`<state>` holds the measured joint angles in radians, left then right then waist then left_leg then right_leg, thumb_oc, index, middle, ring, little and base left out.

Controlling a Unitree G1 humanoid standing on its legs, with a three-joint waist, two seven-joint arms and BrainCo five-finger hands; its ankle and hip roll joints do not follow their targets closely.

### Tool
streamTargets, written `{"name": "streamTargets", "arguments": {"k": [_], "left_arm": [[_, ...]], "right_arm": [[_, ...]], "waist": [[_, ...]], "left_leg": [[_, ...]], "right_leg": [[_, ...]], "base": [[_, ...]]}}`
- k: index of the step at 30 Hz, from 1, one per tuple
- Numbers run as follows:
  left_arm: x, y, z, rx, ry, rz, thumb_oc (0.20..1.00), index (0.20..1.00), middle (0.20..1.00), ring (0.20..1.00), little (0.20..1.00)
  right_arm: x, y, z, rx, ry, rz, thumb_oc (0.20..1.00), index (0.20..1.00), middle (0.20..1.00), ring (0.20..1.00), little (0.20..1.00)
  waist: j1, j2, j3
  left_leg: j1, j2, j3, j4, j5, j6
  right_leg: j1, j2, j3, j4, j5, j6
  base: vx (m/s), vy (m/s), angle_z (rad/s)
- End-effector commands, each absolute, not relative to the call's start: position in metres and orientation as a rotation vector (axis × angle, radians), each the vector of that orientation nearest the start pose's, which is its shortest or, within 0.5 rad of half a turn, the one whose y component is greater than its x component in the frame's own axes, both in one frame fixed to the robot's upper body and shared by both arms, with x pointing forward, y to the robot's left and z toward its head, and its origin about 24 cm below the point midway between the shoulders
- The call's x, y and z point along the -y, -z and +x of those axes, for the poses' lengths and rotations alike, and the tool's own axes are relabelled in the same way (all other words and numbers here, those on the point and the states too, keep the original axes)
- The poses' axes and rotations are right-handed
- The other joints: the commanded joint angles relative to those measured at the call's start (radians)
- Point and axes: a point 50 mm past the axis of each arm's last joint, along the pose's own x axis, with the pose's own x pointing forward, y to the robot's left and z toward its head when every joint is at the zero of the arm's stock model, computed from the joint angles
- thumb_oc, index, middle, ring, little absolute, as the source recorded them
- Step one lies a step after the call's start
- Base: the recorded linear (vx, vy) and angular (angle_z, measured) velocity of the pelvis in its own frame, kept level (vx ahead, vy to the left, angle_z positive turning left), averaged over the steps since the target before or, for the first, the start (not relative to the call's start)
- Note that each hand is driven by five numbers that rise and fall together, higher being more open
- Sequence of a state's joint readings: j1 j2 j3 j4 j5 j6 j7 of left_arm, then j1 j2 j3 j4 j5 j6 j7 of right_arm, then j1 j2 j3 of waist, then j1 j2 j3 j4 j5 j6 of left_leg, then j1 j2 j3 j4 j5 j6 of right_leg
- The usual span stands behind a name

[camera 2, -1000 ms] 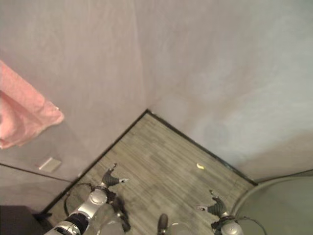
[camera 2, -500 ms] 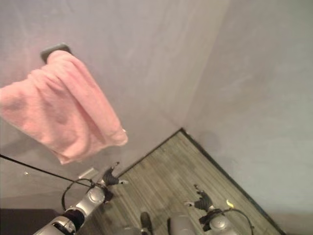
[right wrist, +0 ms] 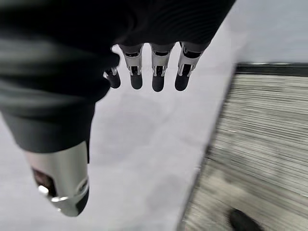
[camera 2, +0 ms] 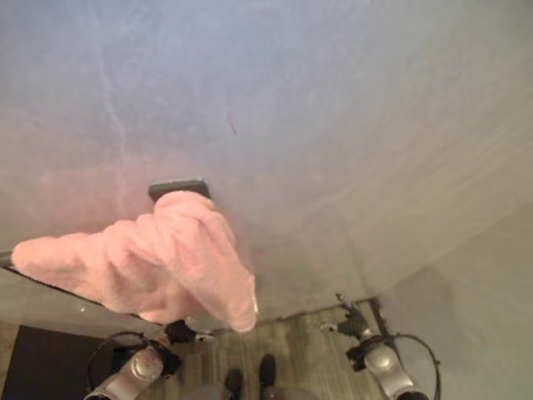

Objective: Put brush and paste in cup on sink, flatten towel.

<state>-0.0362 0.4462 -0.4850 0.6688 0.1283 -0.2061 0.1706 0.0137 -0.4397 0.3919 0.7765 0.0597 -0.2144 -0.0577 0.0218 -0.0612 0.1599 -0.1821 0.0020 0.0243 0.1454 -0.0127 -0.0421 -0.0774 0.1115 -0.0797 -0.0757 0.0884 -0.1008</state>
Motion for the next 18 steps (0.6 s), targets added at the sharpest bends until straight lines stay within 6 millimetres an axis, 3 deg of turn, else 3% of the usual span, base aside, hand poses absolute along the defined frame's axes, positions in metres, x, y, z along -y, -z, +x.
{"name": "streamTargets", "arguments": {"k": [1,2,3,6,12,15,17,18], "left_arm": [[-0.188,0.067,0.227,-0.338,0.279,0.702,1.0,1.0,1.0,1.0,1.0],[-0.186,0.066,0.231,-0.334,0.279,0.71,1.0,1.0,1.0,1.0,1.0],[-0.19,0.067,0.231,-0.337,0.258,0.72,1.0,1.0,1.0,1.0,1.0],[-0.193,0.066,0.231,-0.334,0.238,0.727,1.0,1.0,1.0,1.0,1.0],[-0.201,0.063,0.227,-0.325,0.23,0.735,1.0,1.0,1.0,1.0,1.0],[-0.205,0.056,0.232,-0.296,0.241,0.763,1.0,1.0,1.0,1.0,1.0],[-0.208,0.051,0.237,-0.275,0.257,0.795,1.0,1.0,1.0,1.0,1.0],[-0.208,0.051,0.237,-0.275,0.257,0.795,1.0,1.0,1.0,1.0,1.0]], "right_arm": [[0.238,0.094,0.173,-0.598,-0.143,-0.509,1.0,1.0,1.0,1.0,1.0],[0.24,0.096,0.169,-0.613,-0.123,-0.504,1.0,1.0,1.0,1.0,1.0],[0.24,0.093,0.173,-0.596,-0.125,-0.513,1.0,1.0,1.0,1.0,1.0],[0.24,0.091,0.177,-0.583,-0.115,-0.5,1.0,1.0,1.0,1.0,1.0],[0.237,0.089,0.18,-0.57,-0.12,-0.494,1.0,1.0,1.0,1.0,1.0],[0.228,0.083,0.193,-0.516,-0.132,-0.493,1.0,1.0,1.0,1.0,1.0],[0.222,0.079,0.199,-0.49,-0.15,-0.48,1.0,1.0,1.0,1.0,1.0],[0.222,0.079,0.199,-0.49,-0.15,-0.48,1.0,1.0,1.0,1.0,1.0]], "waist": [[-0.068,-0.002,-0.022],[-0.088,-0.002,-0.025],[-0.078,-0.007,-0.019],[-0.085,-0.001,-0.024],[-0.092,-0.007,-0.018],[-0.102,-0.01,0.004],[-0.117,-0.002,0.008],[-0.116,-0.002,0.007]], "left_leg": [[0.044,0.028,0.149,-0.03,0.032,-0.013],[0.054,0.077,0.26,-0.002,0.021,-0.02],[0.059,0.067,0.187,0.053,-0.005,-0.023],[0.11,0.057,0.072,0.079,-0.033,-0.028],[0.118,0.003,0.051,0.005,-0.089,0.009],[0.099,-0.015,0.059,-0.044,-0.081,0.028],[0.073,-0.012,0.033,-0.049,-0.068,0.037],[0.073,-0.012,0.034,-0.049,-0.068,0.037]], "right_leg": [[-0.02,-0.157,-0.093,0.118,-0.086,0.174],[-0.023,-0.17,-0.12,0.12,-0.088,0.175],[-0.029,-0.168,-0.099,0.12,-0.08,0.17],[-0.067,-0.17,-0.079,0.15,-0.073,0.17],[-0.099,-0.196,-0.029,0.173,-0.043,0.195],[-0.155,-0.214,0.041,0.141,0.034,0.234],[-0.186,-0.2,0.192,0.149,0.056,0.255],[-0.187,-0.2,0.193,0.149,0.056,0.255]], "base": [[-0.07,-0.035,1.12],[-0.08,0.005,2.02],[-0.1,0.045,1.34],[-0.1,0.129,-0.19],[-0.07,0.209,-0.35],[-0.2,0.17,-0.33],[-0.11,0.018,-0.05],[-0.18,-0.028,0.18]]}}
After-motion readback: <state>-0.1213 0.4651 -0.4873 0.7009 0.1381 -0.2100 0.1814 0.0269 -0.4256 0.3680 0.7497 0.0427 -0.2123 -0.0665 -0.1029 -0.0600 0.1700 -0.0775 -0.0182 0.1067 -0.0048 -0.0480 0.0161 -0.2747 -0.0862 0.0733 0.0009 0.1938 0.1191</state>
